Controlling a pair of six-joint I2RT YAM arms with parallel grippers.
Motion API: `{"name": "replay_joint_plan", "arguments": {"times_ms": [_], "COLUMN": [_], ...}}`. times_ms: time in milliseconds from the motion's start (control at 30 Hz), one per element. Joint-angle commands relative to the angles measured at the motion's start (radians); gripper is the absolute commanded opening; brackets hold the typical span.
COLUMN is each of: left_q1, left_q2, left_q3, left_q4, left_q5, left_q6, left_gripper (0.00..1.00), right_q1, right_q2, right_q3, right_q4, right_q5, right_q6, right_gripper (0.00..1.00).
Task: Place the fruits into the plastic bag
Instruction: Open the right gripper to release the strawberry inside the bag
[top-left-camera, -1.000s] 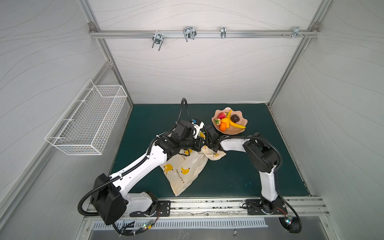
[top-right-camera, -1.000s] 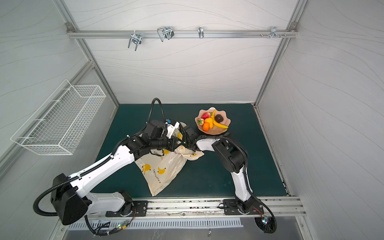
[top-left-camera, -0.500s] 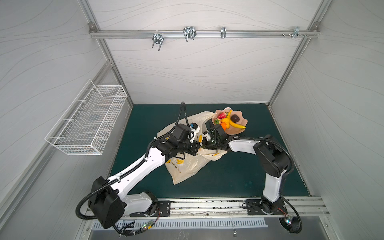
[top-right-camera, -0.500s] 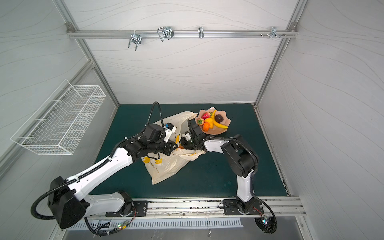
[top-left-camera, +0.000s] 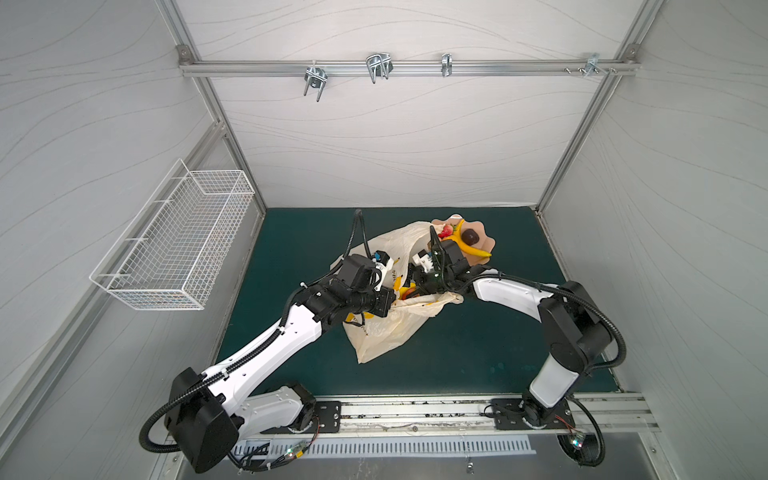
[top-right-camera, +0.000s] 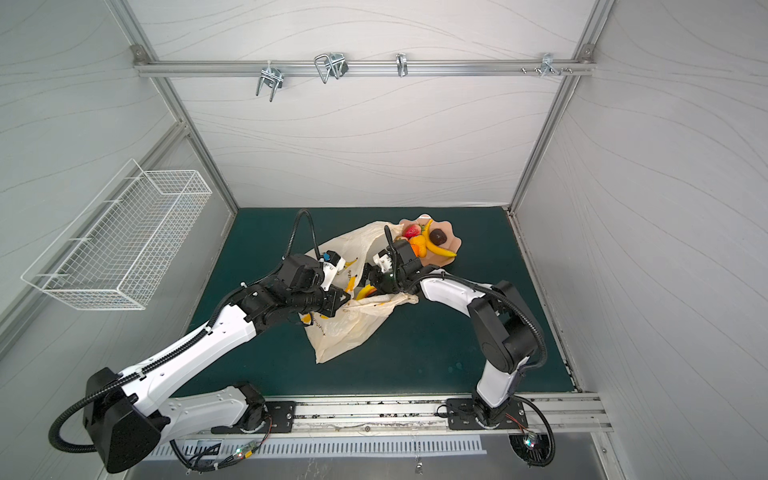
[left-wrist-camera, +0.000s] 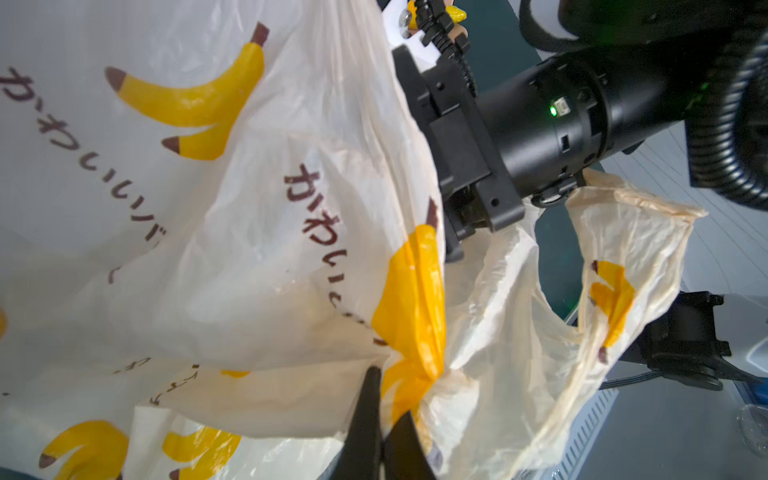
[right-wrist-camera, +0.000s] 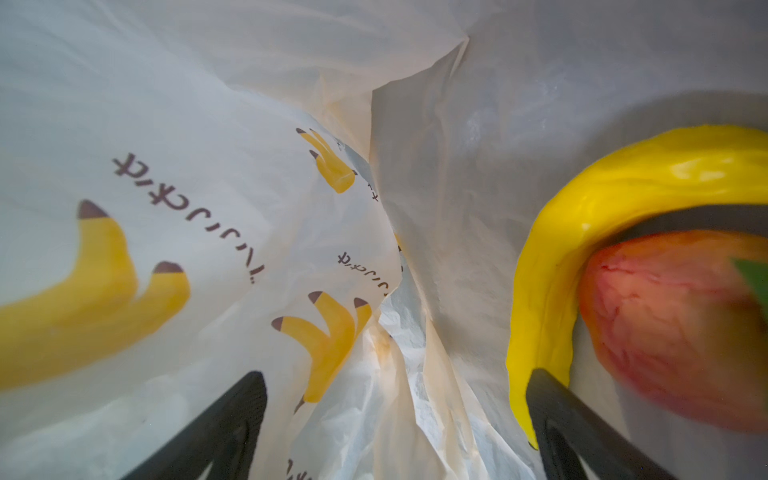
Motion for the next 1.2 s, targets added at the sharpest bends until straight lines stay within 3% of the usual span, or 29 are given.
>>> {"name": "replay_joint_plan", "arguments": {"times_ms": [0,233,400,600,833,1067,1167], "left_q1": [0.004,0.005,0.004,0.005,0.005,0.006,0.012], "left_q2": [-0.021,-0.037,-0.045,-0.039,-0.026,-0.014,-0.003], "left_q3": [0.067,0.073,0.072,0.058,0.063,0.071,0.089], "left_q4": [-0.018,-0.015,-0.019,-0.024,-0.018,-0.033,-0.070], "left_q5": [0.003,0.056,0.058,0.042,0.058,0.032,-0.024], "left_q6": [-0.003,-0.022,-0.024,-0.014,-0.007,0.005,0.012], "left_gripper": [0.00,0.00,0.00,0.00,0.00,0.00,0.00], "right_q1": [-0.009,-0.003,-0.008,-0.053,-0.105,-0.114,-0.130], "right_q2": [-0.032,-0.004,0.015,0.014,0.020,0.014,-0.018], "right_q3": [-0.029,-0.010,0.070,-0.006,-0.035,-0.029,-0.026], "right_q4": [0.057,0.168,0.059,0.255,0.391,0.381,0.277], "right_q5": [-0.012,-0.036,-0.010,0.013,0.063,0.068,0.032], "right_q6": [-0.004,0.043,0.064,0.304,0.458,0.473,0.426], "right_gripper": [0.99,0.99,0.99,0.99,0.99,0.99,0.99]}}
